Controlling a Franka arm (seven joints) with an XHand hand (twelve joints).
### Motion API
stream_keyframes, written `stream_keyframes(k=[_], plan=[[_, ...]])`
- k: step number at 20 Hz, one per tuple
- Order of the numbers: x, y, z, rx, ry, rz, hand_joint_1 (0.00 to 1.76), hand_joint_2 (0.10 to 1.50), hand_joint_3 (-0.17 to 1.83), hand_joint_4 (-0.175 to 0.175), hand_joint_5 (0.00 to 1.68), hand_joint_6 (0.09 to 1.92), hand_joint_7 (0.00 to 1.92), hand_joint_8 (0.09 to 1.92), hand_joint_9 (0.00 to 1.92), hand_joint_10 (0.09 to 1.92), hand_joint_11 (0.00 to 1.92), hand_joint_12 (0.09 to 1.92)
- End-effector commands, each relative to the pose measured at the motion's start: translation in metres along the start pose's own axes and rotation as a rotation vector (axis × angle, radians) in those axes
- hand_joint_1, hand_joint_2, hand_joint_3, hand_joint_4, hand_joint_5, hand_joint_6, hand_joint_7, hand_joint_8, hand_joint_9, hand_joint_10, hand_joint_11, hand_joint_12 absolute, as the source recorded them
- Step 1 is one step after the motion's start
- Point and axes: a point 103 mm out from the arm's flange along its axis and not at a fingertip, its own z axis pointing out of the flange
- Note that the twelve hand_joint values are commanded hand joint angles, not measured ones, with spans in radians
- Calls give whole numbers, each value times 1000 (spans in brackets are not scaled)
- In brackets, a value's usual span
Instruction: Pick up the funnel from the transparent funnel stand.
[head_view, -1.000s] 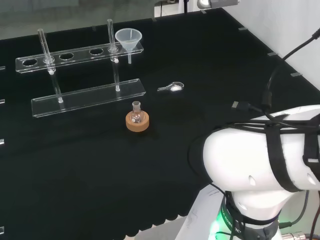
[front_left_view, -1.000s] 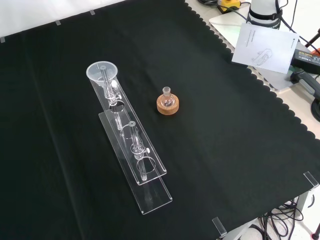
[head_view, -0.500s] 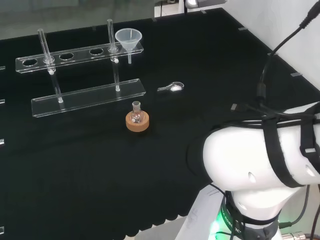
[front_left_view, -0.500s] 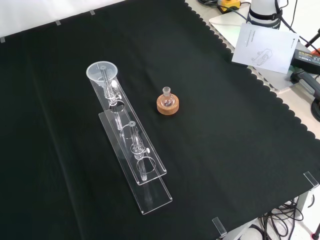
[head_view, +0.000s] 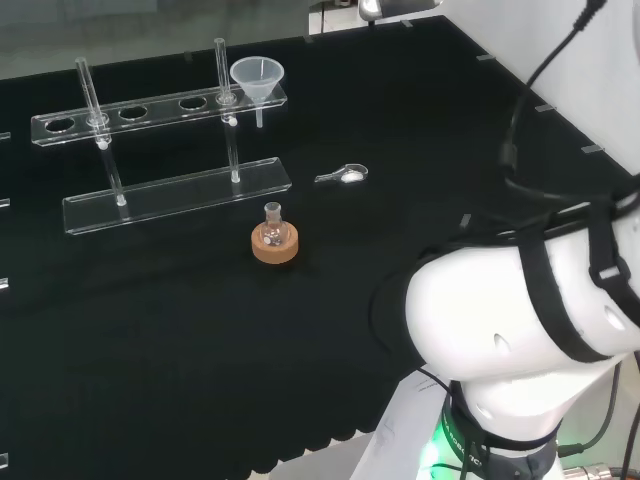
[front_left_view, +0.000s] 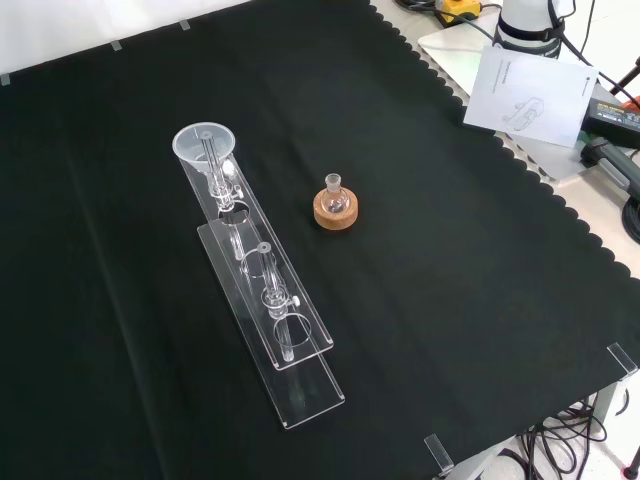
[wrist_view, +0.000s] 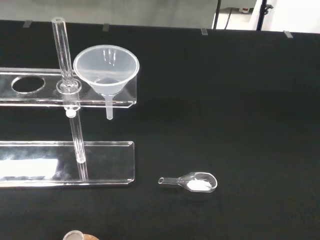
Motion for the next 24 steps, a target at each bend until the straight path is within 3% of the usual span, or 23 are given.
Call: stream_keyframes(k=[1,8,11,14,19,24], plan=[[-1,64,19,46,-16,-41,26,1123,370,44,80,87,2,163,64,631,0,1326],[17,120,48,109,-66,-106,168,1077,318,37,91,87,24,209,98,666,0,1368],[24,135,61,125,-73,-122,296,1025,290,33,102,87,38,233,118,679,0,1387],[30,150,74,195,-85,-138,390,970,281,30,116,87,22,302,122,689,0,1412],[41,168,89,217,-70,-170,438,907,269,30,98,87,0,234,83,705,0,1447],[58,183,100,246,-72,-190,464,859,270,28,93,87,0,304,93,743,13,1475]])
